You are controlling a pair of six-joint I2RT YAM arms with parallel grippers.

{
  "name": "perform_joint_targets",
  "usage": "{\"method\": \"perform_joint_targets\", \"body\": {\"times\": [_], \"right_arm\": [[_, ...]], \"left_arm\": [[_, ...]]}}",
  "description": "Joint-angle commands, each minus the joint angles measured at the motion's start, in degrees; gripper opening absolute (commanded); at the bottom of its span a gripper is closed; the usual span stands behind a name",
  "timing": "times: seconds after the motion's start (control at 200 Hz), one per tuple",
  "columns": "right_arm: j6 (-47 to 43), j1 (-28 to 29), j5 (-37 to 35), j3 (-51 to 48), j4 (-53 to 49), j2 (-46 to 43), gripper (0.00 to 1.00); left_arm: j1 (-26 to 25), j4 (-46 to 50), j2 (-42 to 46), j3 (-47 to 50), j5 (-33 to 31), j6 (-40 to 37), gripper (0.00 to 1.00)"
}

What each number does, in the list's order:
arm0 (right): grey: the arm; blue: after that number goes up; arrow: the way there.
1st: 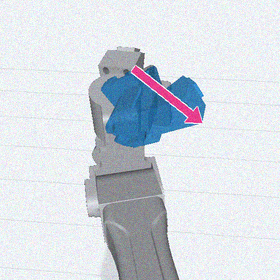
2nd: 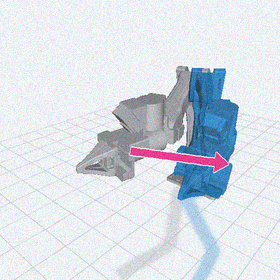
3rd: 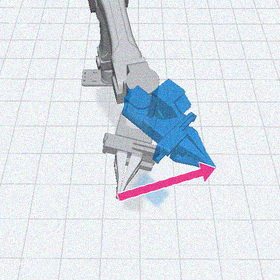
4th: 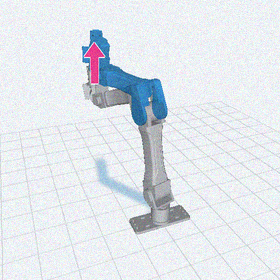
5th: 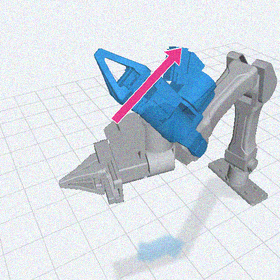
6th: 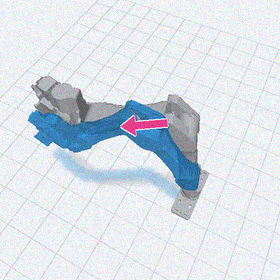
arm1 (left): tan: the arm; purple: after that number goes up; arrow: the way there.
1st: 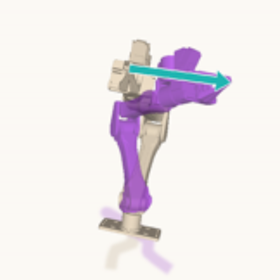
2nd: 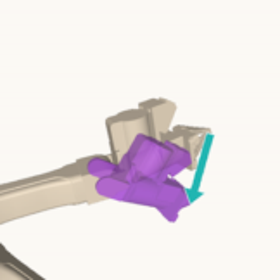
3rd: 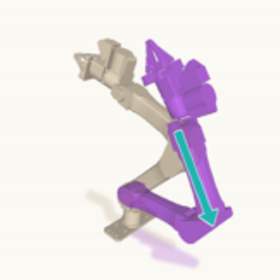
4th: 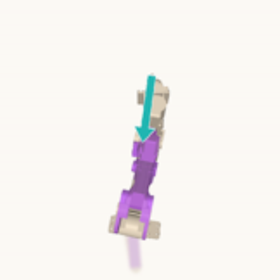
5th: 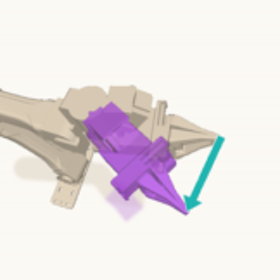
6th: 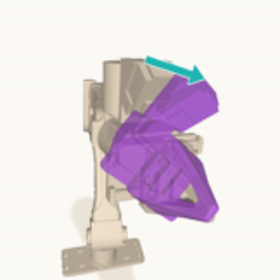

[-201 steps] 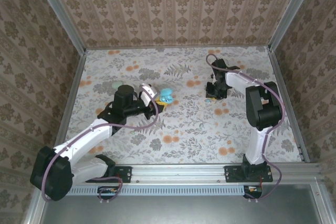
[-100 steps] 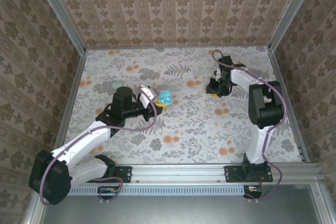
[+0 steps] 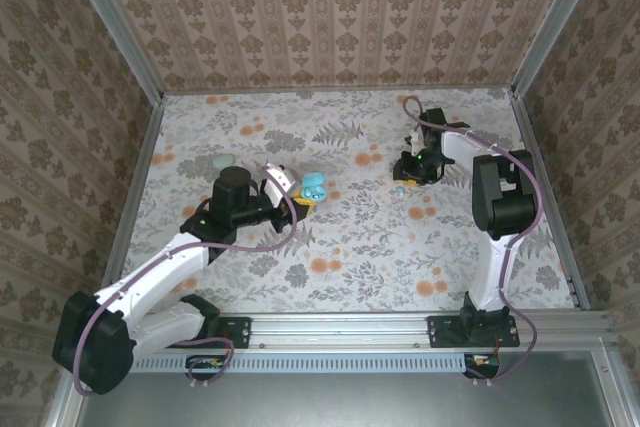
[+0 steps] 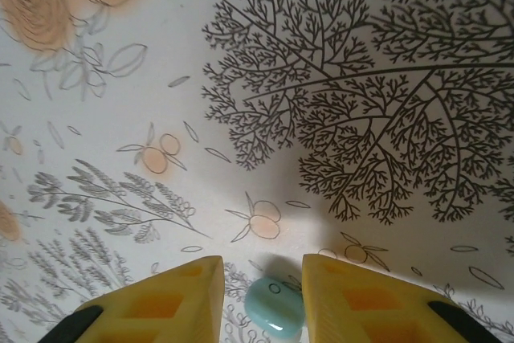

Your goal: Insert wireless bluetooth earbuds into charging case

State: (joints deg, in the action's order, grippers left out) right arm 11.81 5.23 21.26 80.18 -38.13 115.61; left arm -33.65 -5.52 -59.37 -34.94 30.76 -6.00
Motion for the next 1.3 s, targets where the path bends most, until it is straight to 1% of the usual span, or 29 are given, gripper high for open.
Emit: {"method": "perform_joint_targets", "body": {"times": [0.0,0.14,0.465,0.81,0.98,1.165,1.295], "right_arm": [[-4.23,-0.01,-1.28,0.86,-2.90,0.45,0.32],[-5.78,0.84,-2.46,0.67,-3.96,0.61,0.31],[-6.19,3.20,-4.35,-0.24,-4.76,0.70,0.32],[-7.39,5.91,-10.29,0.80,-8.48,1.53,0.33],[-5.14,6.10,-10.30,0.60,-9.19,1.12,0.33],[-2.44,6.63,-8.77,-0.55,-7.53,0.29,0.30],[0.39,6.67,-7.71,-0.74,-6.71,0.12,0.27]], "left_arm": [[0.25,0.14,0.84,-0.15,0.09,0.38,0.00],[0.25,0.01,0.58,-0.29,0.09,0.46,0.00],[0.19,0.51,1.18,0.07,0.00,0.78,0.00],[0.16,0.54,1.54,0.31,-0.32,0.77,0.00],[0.16,1.00,2.36,0.56,-0.65,0.68,0.00],[0.19,0.27,3.89,2.05,-1.23,0.57,0.00],[0.25,1.61,4.26,1.47,-1.15,0.60,0.00]]}}
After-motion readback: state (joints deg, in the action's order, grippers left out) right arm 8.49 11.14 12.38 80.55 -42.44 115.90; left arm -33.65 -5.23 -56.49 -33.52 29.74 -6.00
